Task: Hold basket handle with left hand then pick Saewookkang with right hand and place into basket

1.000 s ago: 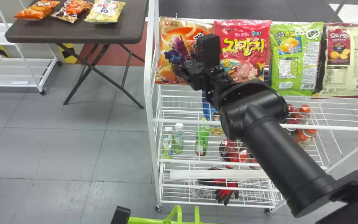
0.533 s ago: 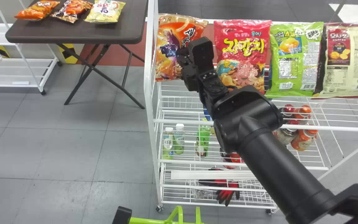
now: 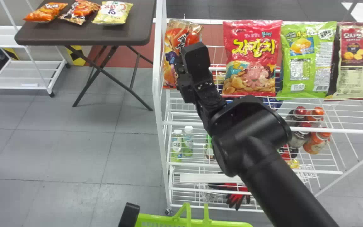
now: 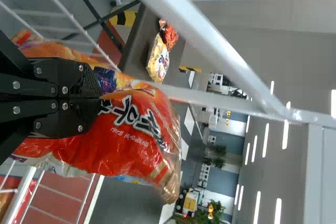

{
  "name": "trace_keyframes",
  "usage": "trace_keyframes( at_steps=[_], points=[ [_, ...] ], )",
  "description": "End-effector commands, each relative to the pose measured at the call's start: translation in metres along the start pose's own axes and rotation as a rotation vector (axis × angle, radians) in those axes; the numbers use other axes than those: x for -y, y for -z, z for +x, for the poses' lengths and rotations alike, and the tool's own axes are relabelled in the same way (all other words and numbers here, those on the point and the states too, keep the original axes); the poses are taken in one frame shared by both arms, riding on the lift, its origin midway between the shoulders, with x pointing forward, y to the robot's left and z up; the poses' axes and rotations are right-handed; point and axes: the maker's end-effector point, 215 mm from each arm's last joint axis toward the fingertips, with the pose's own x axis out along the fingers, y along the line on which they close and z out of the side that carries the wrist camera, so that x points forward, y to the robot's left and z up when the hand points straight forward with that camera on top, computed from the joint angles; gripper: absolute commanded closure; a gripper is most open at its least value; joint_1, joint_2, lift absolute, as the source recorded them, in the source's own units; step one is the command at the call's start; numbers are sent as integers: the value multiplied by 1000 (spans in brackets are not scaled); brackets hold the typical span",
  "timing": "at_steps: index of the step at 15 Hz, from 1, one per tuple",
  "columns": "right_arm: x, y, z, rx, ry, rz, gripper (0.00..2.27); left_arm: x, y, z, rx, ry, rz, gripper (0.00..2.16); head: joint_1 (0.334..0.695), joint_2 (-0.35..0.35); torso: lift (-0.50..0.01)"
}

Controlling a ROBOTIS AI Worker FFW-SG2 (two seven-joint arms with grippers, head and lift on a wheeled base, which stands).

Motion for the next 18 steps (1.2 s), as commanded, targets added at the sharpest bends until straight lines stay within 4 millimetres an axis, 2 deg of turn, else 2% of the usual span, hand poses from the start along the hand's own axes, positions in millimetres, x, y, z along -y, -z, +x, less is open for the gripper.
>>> trace_keyframes(
  at_steps=[1, 4, 9, 11, 15, 18],
  points=[
    [-7, -6, -15, -10, 15, 9, 2243, 2, -2, -1, 2, 0, 6, 1990, 695, 37, -20],
    [-5, -9, -29, -20, 44, 28, 2243, 5, 0, 1, -2, 4, 13, 1990, 695, 42, -20],
    [26, 18, -79, -85, 87, -8, 2243, 10, 4, 6, -10, -3, 32, 1990, 695, -3, -20],
    [46, 23, -101, -98, 107, -7, 2243, 11, 6, 7, -14, -9, 37, 1990, 695, -32, -20],
    [88, 23, -154, -112, 145, -8, 2243, 11, 10, 11, -24, -19, 43, 1990, 695, -132, -20],
    [103, 36, -192, -175, 150, -21, 2243, 10, 12, 16, -34, -33, 52, 1990, 695, -235, -20]
  ],
)
